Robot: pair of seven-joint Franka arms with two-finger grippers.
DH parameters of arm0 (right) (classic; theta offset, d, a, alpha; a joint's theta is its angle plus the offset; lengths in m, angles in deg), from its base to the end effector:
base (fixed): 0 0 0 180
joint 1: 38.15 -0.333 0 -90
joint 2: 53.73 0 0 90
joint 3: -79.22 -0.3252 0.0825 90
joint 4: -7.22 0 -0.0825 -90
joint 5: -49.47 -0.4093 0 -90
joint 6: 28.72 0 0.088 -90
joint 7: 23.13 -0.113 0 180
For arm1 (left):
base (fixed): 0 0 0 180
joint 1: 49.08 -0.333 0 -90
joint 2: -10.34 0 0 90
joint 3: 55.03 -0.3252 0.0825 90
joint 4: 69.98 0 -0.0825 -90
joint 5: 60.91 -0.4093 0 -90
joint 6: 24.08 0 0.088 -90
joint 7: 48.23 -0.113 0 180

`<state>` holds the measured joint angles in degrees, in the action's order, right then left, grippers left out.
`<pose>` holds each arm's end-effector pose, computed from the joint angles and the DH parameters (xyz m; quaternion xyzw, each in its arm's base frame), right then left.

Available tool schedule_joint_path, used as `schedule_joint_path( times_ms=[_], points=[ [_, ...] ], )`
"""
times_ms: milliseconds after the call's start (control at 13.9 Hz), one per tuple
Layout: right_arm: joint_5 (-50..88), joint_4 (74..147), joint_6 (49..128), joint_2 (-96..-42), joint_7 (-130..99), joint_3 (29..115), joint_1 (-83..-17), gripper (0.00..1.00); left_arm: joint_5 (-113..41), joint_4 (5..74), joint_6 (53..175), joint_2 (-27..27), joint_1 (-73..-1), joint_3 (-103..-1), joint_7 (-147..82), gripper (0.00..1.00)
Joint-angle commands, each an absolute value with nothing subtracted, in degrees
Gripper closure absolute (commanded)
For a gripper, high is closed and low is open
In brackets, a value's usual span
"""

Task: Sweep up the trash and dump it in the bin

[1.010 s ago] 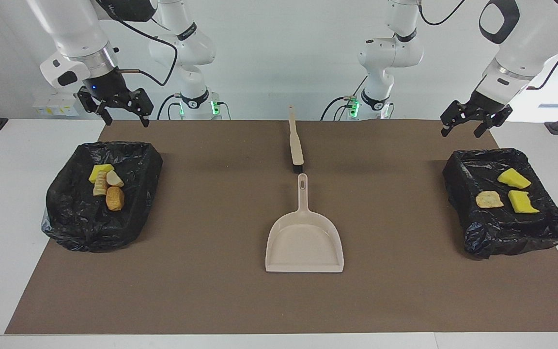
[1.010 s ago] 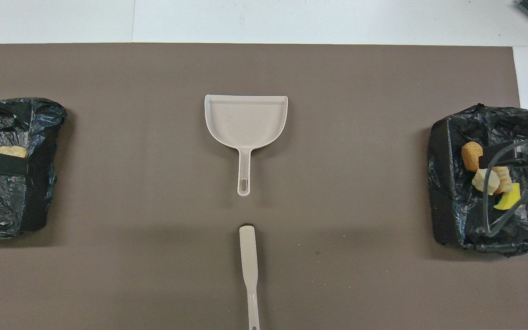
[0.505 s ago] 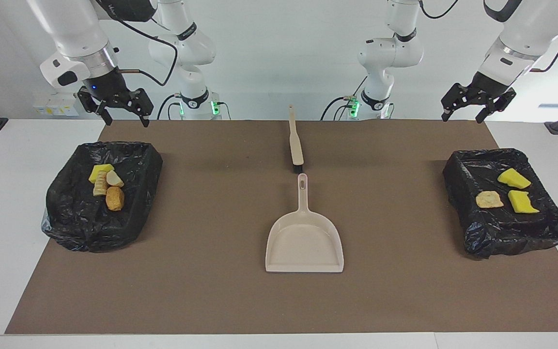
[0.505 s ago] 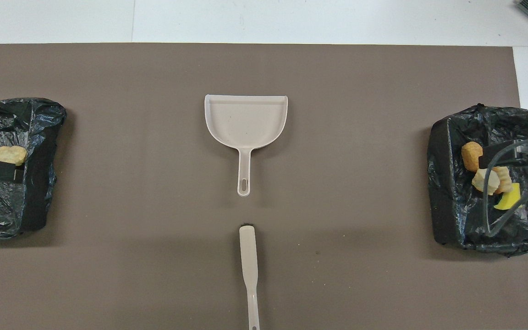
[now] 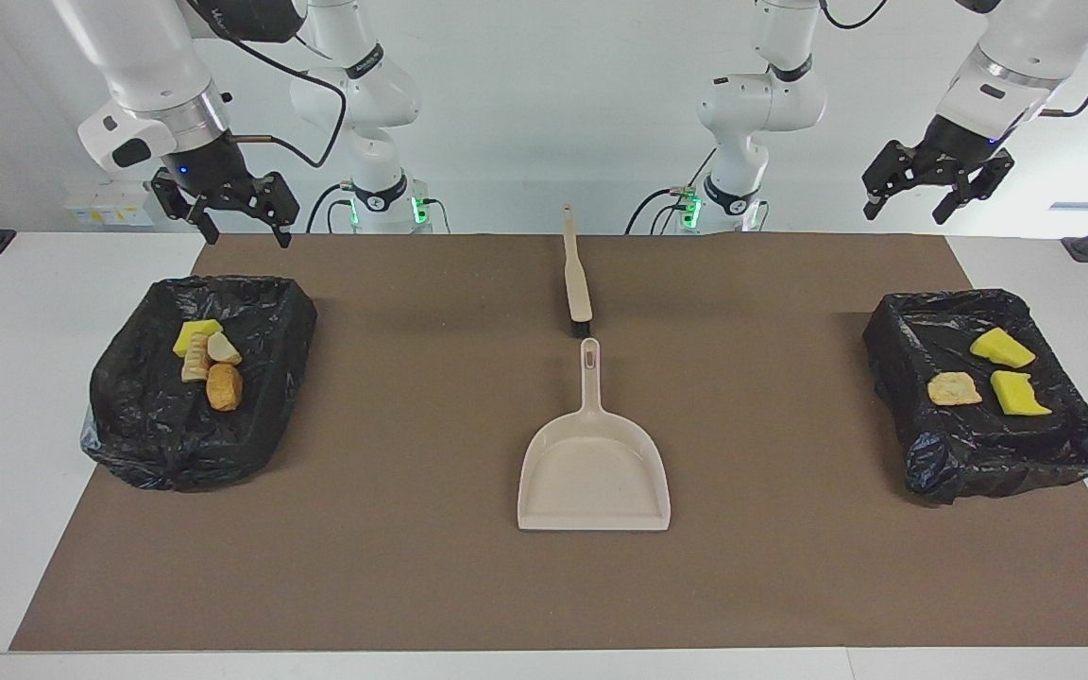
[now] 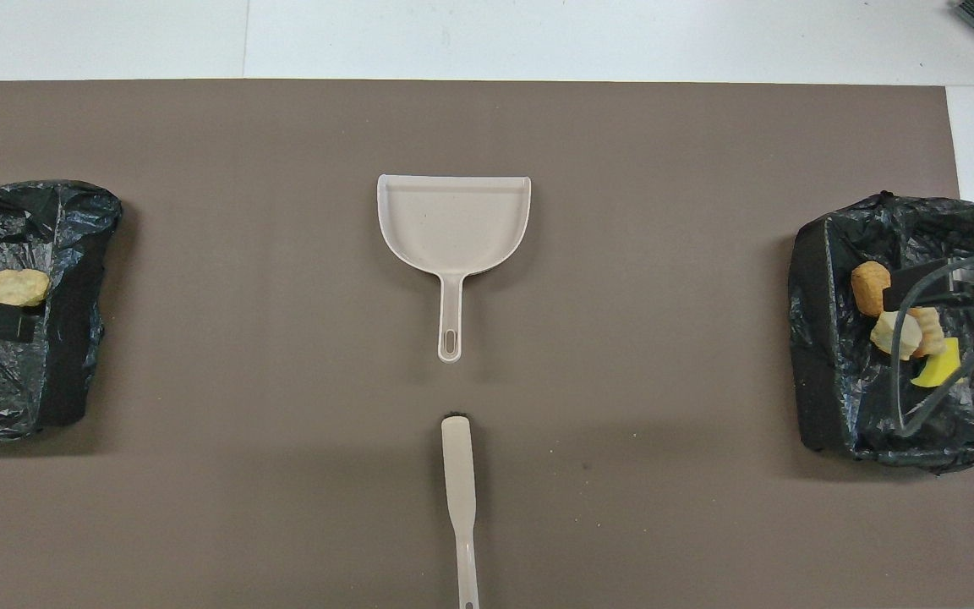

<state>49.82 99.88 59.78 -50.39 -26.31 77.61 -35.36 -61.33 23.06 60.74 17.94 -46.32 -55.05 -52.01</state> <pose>0.5580 -0.0117 0.6355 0.9992 -0.0381 -0.0071 0.0040 0.5264 -0.0243 0.6671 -0.9984 0.0566 0.0054 0.0036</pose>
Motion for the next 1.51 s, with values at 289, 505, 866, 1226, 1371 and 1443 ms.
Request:
schedule_joint_path(
  times_ms=[289, 505, 866, 1226, 1371, 1443],
  points=[
    [48.68, 101.08, 59.78, -49.25, -27.17, 77.46, -34.99, 0.0, -63.11, 20.98, 56.78, 18.07, -47.93, -52.21, -50.17, 0.0],
    [48.68, 101.08, 59.78, -49.25, -27.17, 77.46, -34.99, 0.0, -60.03, 21.25, 58.01, 18.16, -48.29, -52.65, -48.42, 0.0],
    [48.68, 101.08, 59.78, -49.25, -27.26, 77.46, -34.99, 0.0, -59.94, 21.51, 60.12, 18.16, -48.29, -52.83, -48.06, 0.0],
    [48.68, 101.08, 59.78, -49.25, -27.17, 77.46, -34.99, 0.0, -59.68, 22.12, 61.17, 18.25, -48.46, -52.92, -47.97, 0.0],
    [48.68, 101.08, 59.78, -49.25, -27.26, 77.46, -34.99, 0.0, -59.41, 22.13, 61.62, 18.16, -49.69, -52.92, -48.06, 0.0],
    [48.68, 101.08, 59.78, -49.16, -27.26, 77.46, -34.99, 0.0, -58.98, 22.13, 61.97, 18.16, -49.69, -52.83, -48.06, 0.0]
  ],
)
